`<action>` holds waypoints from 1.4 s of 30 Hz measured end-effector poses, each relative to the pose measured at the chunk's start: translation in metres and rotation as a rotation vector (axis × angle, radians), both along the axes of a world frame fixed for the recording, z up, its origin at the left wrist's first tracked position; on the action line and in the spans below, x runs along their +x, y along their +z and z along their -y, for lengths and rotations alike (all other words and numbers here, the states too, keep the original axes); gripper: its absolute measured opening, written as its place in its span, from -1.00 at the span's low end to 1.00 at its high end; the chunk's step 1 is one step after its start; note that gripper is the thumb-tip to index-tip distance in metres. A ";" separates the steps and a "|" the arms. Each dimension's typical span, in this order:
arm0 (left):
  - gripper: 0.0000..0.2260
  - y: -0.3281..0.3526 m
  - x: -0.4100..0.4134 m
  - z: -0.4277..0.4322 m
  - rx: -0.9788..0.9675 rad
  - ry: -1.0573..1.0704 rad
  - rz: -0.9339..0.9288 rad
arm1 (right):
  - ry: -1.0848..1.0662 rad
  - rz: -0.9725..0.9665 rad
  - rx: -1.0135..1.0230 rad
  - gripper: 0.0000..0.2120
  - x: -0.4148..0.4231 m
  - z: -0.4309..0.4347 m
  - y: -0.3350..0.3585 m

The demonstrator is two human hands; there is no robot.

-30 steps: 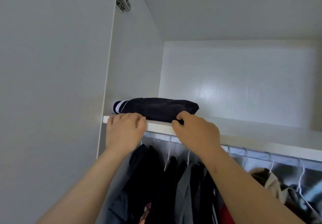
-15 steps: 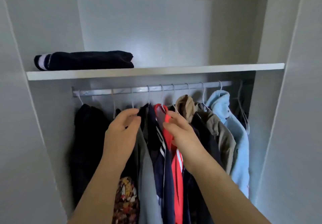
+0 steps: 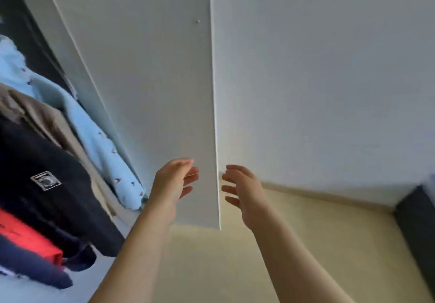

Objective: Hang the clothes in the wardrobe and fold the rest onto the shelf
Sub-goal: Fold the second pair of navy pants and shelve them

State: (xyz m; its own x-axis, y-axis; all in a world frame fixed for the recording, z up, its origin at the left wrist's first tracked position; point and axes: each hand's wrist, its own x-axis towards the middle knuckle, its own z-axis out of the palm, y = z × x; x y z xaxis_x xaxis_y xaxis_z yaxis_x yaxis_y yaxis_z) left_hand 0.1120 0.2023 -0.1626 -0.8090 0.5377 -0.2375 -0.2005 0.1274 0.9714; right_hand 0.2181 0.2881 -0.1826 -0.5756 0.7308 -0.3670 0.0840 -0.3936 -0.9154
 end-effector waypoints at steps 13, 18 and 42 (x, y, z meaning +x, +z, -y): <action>-0.89 -0.082 0.382 -0.159 -0.216 -0.687 0.276 | -0.818 0.129 -0.282 -0.88 0.438 -0.067 -0.085; -0.85 -0.086 0.493 -0.198 -0.266 -0.826 0.256 | -1.062 0.105 -0.357 -0.90 0.568 -0.056 -0.089; -0.83 -0.126 1.003 -0.295 -0.468 -1.671 0.106 | -1.736 -0.025 -0.557 -0.86 0.982 -0.083 -0.114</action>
State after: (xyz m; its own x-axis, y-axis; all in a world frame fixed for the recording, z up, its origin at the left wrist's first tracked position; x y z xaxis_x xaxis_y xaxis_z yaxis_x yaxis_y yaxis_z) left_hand 1.1147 0.4977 -0.2890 0.5287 0.5847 -0.6154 0.3747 0.4898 0.7872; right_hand 1.1997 0.3709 -0.2968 0.6082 0.2487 -0.7538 -0.7168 -0.2358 -0.6562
